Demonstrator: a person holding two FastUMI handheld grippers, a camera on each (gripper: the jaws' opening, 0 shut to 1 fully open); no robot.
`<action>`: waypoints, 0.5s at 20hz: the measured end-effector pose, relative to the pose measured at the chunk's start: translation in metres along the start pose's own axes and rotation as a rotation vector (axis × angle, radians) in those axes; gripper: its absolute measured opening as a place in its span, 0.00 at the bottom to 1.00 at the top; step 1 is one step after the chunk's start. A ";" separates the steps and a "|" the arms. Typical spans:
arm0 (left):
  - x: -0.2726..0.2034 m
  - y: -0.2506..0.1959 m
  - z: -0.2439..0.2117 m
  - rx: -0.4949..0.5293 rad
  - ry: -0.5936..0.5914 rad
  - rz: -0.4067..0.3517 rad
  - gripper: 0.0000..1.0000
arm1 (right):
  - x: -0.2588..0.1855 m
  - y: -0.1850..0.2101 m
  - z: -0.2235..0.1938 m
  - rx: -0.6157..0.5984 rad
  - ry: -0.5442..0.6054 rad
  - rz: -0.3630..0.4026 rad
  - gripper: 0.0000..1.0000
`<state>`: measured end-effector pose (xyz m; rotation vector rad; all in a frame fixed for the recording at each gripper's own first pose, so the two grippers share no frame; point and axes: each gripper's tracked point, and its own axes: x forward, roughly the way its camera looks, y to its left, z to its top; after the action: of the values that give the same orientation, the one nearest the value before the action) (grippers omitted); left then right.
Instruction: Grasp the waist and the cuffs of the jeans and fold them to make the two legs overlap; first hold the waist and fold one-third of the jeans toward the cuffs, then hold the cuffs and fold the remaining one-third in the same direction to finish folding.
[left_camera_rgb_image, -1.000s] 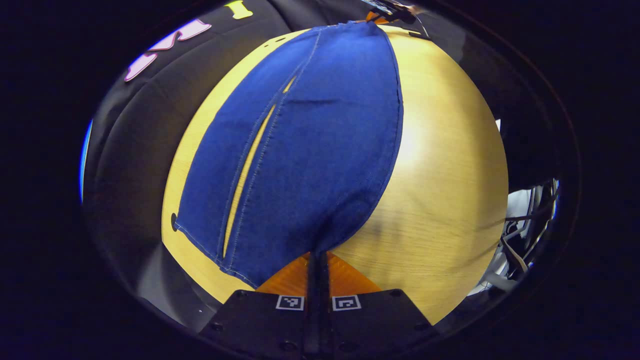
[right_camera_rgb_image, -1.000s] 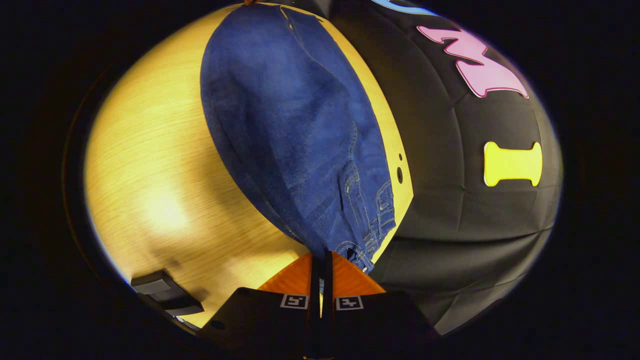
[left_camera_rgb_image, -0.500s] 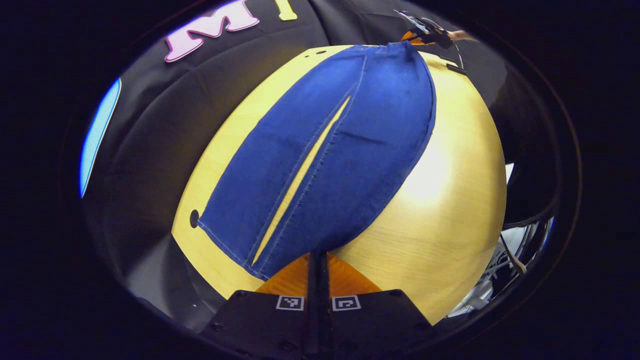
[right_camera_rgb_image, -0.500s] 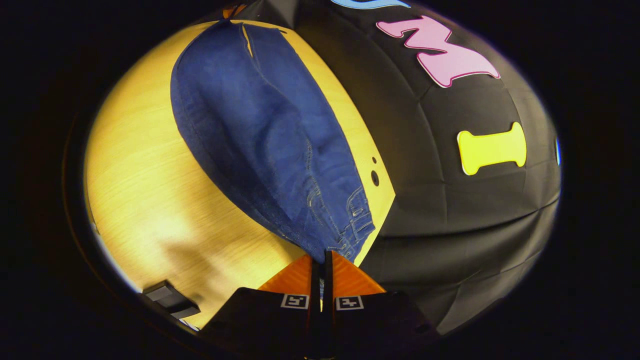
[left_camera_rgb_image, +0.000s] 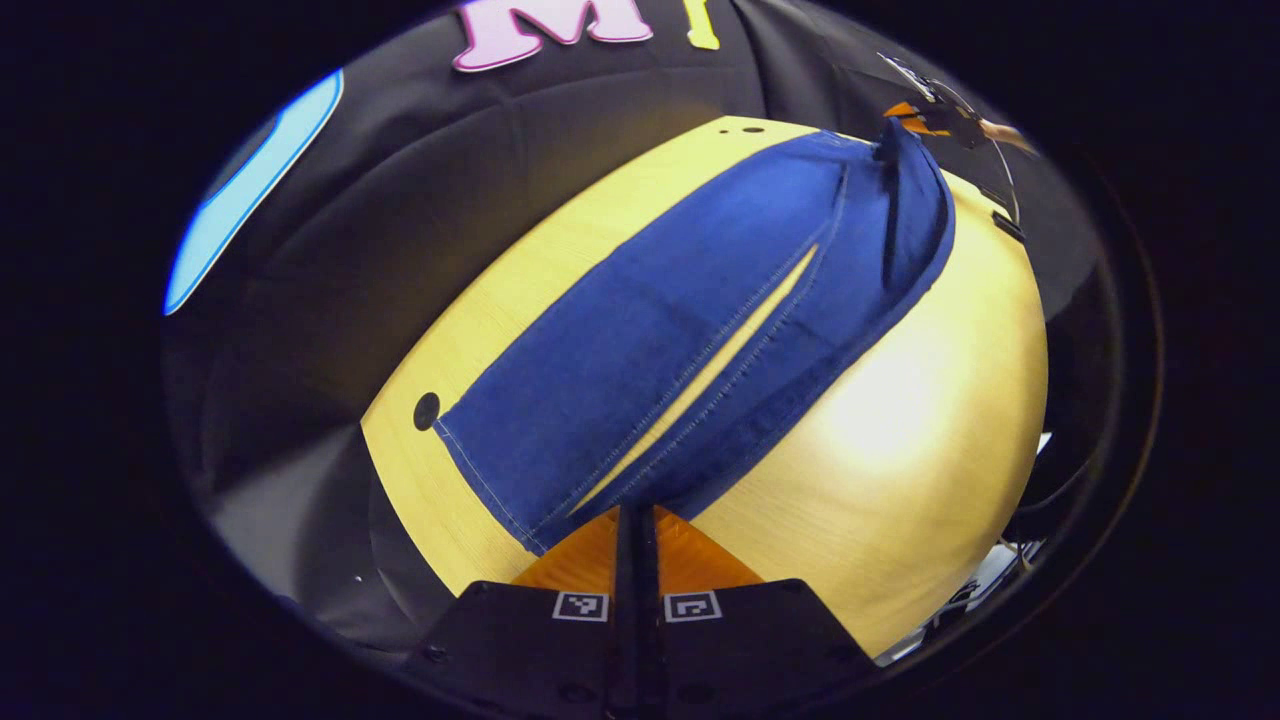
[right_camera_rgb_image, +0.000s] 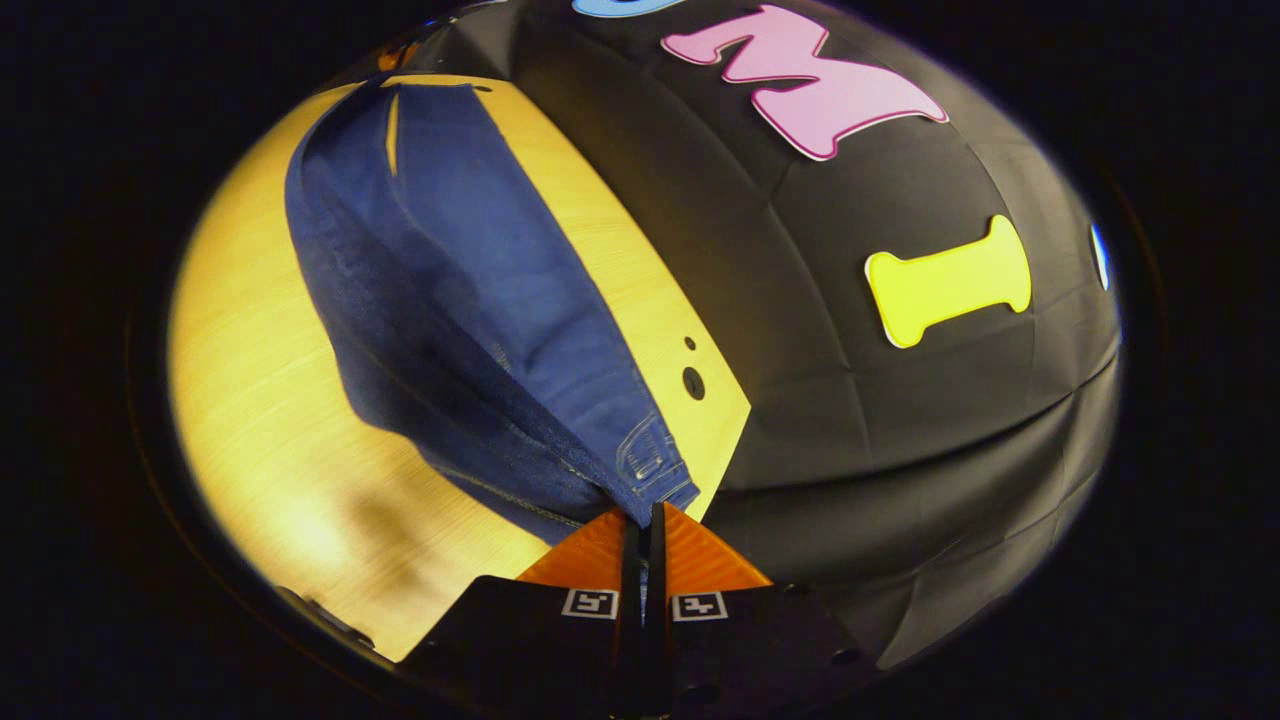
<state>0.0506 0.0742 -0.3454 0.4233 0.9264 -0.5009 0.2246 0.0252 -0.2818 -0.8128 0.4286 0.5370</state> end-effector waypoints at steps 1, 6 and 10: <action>0.001 0.001 0.003 -0.023 -0.003 0.003 0.06 | 0.006 -0.006 0.009 0.010 -0.002 -0.007 0.05; 0.009 0.004 0.010 -0.166 -0.009 0.007 0.06 | 0.061 -0.034 0.019 0.093 0.027 -0.034 0.05; 0.015 0.008 0.017 -0.229 0.013 0.043 0.06 | 0.115 -0.055 0.016 0.206 0.097 -0.052 0.05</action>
<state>0.0735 0.0683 -0.3478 0.2386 0.9734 -0.3487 0.3502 0.0388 -0.3048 -0.6516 0.5407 0.3986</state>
